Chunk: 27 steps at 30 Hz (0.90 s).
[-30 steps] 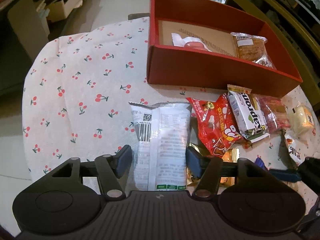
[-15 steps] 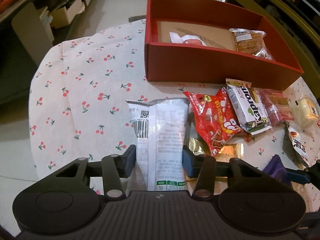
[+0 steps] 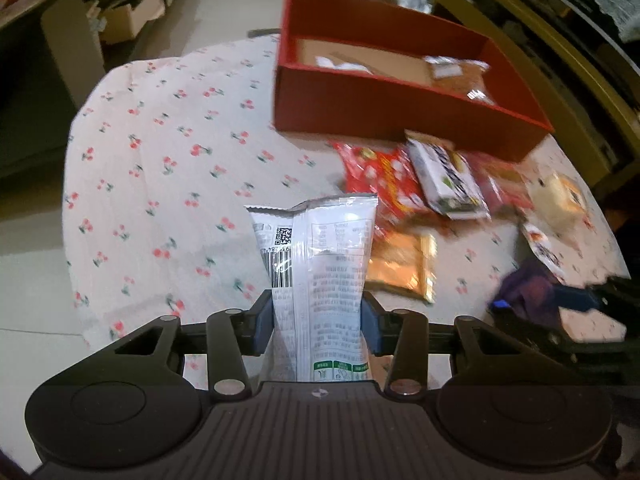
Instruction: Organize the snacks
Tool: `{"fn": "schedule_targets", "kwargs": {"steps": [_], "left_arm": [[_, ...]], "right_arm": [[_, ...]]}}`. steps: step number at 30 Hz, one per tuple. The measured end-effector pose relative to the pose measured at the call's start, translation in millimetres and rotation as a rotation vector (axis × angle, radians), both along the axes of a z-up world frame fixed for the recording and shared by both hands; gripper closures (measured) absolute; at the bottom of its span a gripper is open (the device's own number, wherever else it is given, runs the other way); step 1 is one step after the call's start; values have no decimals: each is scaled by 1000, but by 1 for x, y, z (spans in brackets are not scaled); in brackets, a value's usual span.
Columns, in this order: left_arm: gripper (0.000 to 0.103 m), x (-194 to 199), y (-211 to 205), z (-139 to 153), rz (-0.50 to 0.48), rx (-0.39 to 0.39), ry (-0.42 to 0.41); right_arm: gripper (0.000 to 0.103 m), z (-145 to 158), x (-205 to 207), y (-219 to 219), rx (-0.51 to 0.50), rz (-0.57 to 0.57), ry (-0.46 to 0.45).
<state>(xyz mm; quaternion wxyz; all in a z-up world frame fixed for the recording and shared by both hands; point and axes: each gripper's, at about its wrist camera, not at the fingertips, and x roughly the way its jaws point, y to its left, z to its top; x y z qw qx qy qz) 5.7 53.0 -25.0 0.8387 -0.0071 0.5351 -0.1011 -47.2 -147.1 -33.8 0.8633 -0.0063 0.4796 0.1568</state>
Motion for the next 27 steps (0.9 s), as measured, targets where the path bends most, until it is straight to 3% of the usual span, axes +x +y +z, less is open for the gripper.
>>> {"fn": "schedule_targets", "kwargs": {"steps": [5, 10, 21, 22, 24, 27], "left_arm": [[51, -15, -17, -5, -67, -1, 16], [49, -18, -31, -15, -108, 57, 16], [33, -19, -47, -26, -132, 145, -1], [34, -20, -47, -25, -130, 150, -3], [46, -20, -46, -23, -125, 150, -7], [51, -22, -43, -19, -105, 119, -5]], "right_arm": [[38, -3, -1, -2, -6, -4, 10], [38, -9, 1, -2, -27, -8, 34], [37, -12, 3, -6, -29, -8, 56], [37, -12, 2, -6, -29, -9, 55], [37, -11, 2, -7, -27, -9, 52], [37, -9, 1, -8, -22, -12, 43]]}}
